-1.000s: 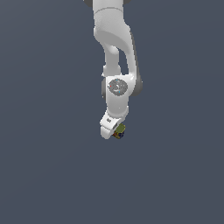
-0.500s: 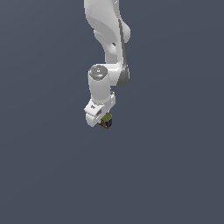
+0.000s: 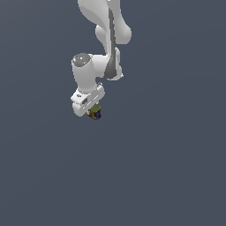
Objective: Pick up the object and move it to a goal position.
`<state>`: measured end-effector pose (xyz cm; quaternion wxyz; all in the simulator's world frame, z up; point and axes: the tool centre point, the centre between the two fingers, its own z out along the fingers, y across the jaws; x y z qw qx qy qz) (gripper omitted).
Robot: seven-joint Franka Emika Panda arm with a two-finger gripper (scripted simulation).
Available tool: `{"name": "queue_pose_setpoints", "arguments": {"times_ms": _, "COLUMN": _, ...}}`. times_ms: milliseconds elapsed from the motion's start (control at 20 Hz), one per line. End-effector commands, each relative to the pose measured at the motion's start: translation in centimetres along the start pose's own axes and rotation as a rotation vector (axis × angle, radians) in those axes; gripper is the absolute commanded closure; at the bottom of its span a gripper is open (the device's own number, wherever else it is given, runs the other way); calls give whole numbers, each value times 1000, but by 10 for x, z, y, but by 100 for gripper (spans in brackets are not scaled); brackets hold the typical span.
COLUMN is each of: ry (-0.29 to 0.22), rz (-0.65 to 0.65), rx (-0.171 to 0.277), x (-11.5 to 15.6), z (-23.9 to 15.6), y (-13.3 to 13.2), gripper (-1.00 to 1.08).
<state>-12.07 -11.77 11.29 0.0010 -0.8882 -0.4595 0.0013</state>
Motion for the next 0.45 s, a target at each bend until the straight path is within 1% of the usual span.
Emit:
{"name": "queue_pose_setpoints", "arguments": {"times_ms": 0, "ry": 1, "rz": -2, "rx": -3, "x": -14, "z": -5, "y": 1, "gripper": 108}}
{"name": "queue_pose_setpoints", "arguments": {"times_ms": 200, "ry": 2, "rz": -2, "rx": -3, "x": -27, "z": -9, "y": 1, "gripper": 108}}
{"name": "queue_pose_setpoints", "arguments": {"times_ms": 400, "ry": 2, "rz": -2, "rx": -3, "x": -31, "z": -10, "y": 1, "gripper": 108}}
